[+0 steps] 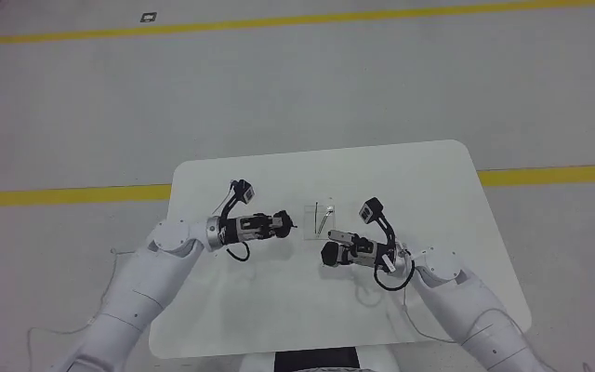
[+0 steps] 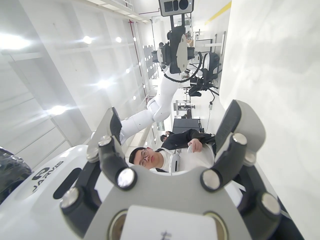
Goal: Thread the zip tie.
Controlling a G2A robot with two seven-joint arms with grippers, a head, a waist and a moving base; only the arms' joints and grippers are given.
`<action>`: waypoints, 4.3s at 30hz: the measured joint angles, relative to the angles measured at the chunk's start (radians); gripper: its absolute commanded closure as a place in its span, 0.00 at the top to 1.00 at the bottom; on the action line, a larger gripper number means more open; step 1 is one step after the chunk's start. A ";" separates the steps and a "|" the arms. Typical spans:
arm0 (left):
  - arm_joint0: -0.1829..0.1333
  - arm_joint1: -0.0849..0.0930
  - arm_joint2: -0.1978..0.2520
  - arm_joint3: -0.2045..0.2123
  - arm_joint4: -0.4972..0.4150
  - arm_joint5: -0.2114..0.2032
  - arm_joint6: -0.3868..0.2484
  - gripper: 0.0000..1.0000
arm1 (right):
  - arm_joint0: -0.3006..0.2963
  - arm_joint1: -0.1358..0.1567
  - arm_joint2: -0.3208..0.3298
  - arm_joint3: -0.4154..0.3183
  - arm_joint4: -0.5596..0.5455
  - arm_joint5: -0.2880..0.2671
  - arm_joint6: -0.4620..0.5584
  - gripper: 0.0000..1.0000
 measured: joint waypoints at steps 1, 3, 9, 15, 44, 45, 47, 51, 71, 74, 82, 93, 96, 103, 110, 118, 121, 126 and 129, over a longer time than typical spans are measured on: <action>0.015 -0.001 -0.020 -0.017 0.022 0.000 0.010 0.00 | 0.000 0.000 0.000 0.000 0.000 0.000 0.000 1.00; 0.045 -0.006 -0.059 -0.052 0.056 0.000 0.023 0.00 | 0.000 0.000 0.000 0.000 0.000 0.000 0.000 1.00; 0.076 -0.019 -0.107 -0.085 0.070 0.000 0.003 0.00 | 0.000 0.000 0.000 0.000 0.000 0.000 0.000 1.00; 0.076 -0.019 -0.106 -0.084 0.070 0.000 0.004 0.00 | 0.000 0.000 0.000 0.000 0.000 0.000 0.000 1.00; 0.111 -0.145 -0.307 -0.116 0.182 0.000 0.002 0.00 | 0.000 0.000 0.000 0.000 0.000 0.000 0.000 1.00; 0.111 -0.145 -0.307 -0.116 0.182 0.000 0.002 0.00 | 0.000 0.000 0.000 0.000 0.000 0.000 0.000 1.00; 0.111 -0.144 -0.306 -0.116 0.183 0.000 0.005 0.00 | 0.000 0.000 0.000 0.000 0.000 0.000 0.000 1.00; 0.111 -0.144 -0.305 -0.116 0.184 0.000 0.005 0.00 | 0.000 0.000 0.000 0.000 0.000 0.000 0.000 1.00; 0.111 -0.144 -0.306 -0.116 0.183 0.000 0.005 0.00 | 0.001 0.009 -0.076 -0.284 -0.749 0.404 -0.420 1.00; 0.111 -0.144 -0.306 -0.116 0.183 0.000 0.005 0.00 | 0.001 0.009 -0.076 -0.284 -0.747 0.403 -0.420 1.00; 0.111 -0.144 -0.306 -0.116 0.183 0.000 0.005 0.00 | 0.007 0.008 -0.083 -0.286 -0.766 0.406 -0.424 1.00; 0.111 -0.144 -0.306 -0.116 0.183 0.000 0.005 0.00 | 0.199 -0.031 -0.217 -0.234 -0.885 0.522 -0.325 1.00; 0.111 -0.144 -0.306 -0.116 0.183 0.000 0.005 0.00 | 0.251 -0.049 -0.260 -0.186 -0.898 0.565 -0.330 1.00; 0.111 -0.144 -0.306 -0.116 0.183 0.000 0.005 0.00 | 0.286 -0.069 -0.292 -0.127 -0.888 0.576 -0.362 1.00; 0.111 -0.144 -0.306 -0.116 0.183 0.000 0.005 0.00 | 0.284 -0.069 -0.291 -0.125 -0.889 0.573 -0.365 1.00; 0.111 -0.144 -0.306 -0.116 0.183 0.000 0.005 0.00 | 0.306 -0.082 -0.302 -0.080 -0.901 0.535 -0.376 1.00; 0.111 -0.144 -0.306 -0.116 0.183 0.000 0.005 0.00 | 0.328 -0.094 -0.323 -0.046 -0.906 0.547 -0.376 1.00; 0.111 -0.144 -0.306 -0.116 0.183 0.000 0.005 0.00 | 0.339 -0.103 -0.336 -0.023 -0.908 0.551 -0.386 1.00; 0.111 -0.144 -0.306 -0.116 0.183 0.000 0.005 0.00 | 0.339 -0.102 -0.336 -0.023 -0.908 0.551 -0.386 1.00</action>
